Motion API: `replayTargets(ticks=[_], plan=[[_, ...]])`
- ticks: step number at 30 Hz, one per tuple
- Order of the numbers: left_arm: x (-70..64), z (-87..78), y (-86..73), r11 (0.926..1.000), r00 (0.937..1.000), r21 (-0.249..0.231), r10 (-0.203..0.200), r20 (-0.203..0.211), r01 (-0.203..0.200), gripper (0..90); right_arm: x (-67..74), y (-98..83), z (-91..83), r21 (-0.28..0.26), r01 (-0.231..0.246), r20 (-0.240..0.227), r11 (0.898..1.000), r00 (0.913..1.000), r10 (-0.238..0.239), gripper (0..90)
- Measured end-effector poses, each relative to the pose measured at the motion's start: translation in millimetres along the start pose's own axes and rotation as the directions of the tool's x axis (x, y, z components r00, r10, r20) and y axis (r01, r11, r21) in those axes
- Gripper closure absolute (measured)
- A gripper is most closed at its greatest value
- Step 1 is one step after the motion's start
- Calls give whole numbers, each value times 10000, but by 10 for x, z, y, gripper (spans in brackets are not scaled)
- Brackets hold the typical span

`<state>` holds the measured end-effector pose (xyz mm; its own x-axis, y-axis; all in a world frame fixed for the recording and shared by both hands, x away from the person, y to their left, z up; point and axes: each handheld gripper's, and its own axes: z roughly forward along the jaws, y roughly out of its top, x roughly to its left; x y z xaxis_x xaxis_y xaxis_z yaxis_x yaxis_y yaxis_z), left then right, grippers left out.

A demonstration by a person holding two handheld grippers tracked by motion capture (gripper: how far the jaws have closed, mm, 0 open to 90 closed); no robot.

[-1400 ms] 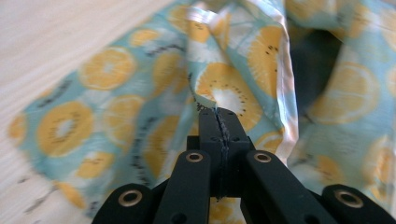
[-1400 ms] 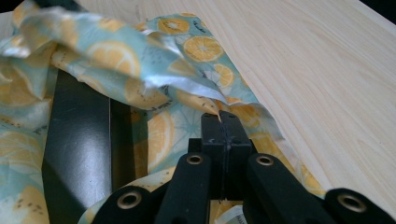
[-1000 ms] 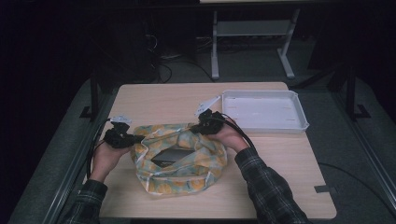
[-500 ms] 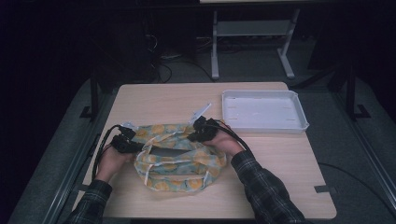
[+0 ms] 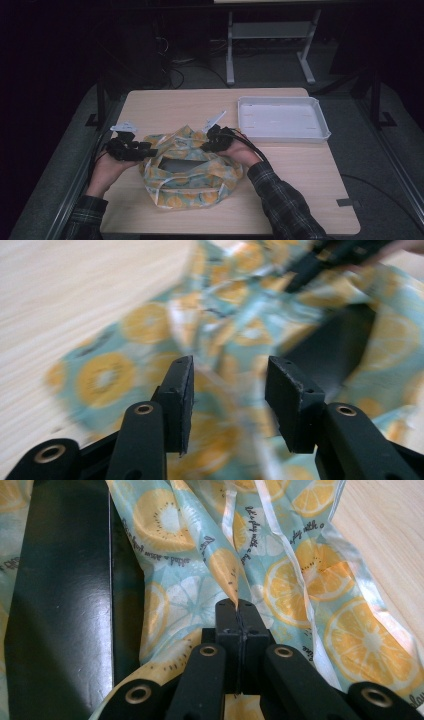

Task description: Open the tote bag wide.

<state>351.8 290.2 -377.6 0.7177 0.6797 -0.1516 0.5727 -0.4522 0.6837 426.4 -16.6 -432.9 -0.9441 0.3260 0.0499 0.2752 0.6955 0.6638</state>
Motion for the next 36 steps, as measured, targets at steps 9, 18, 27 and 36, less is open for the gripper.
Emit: replayTargets(ticks=[9,18,27,36], plan=[[-81,218,2,9980,9989,459,448,-158,-440,697,5,3,-17,-40,84,-6,10000,10000,-84,891],[-28,232,-19,9989,9986,384,287,-452,-270,881,17,9,-1,-31,166,0,9999,9999,-166,892],[179,282,-150,9984,9973,286,-466,-562,483,896,42,12,52,47,277,-87,9996,9996,-277,891],[336,475,-249,9913,9960,1047,-749,-487,797,897,40,-7,108,226,269,-136,9994,9996,-266,891]])
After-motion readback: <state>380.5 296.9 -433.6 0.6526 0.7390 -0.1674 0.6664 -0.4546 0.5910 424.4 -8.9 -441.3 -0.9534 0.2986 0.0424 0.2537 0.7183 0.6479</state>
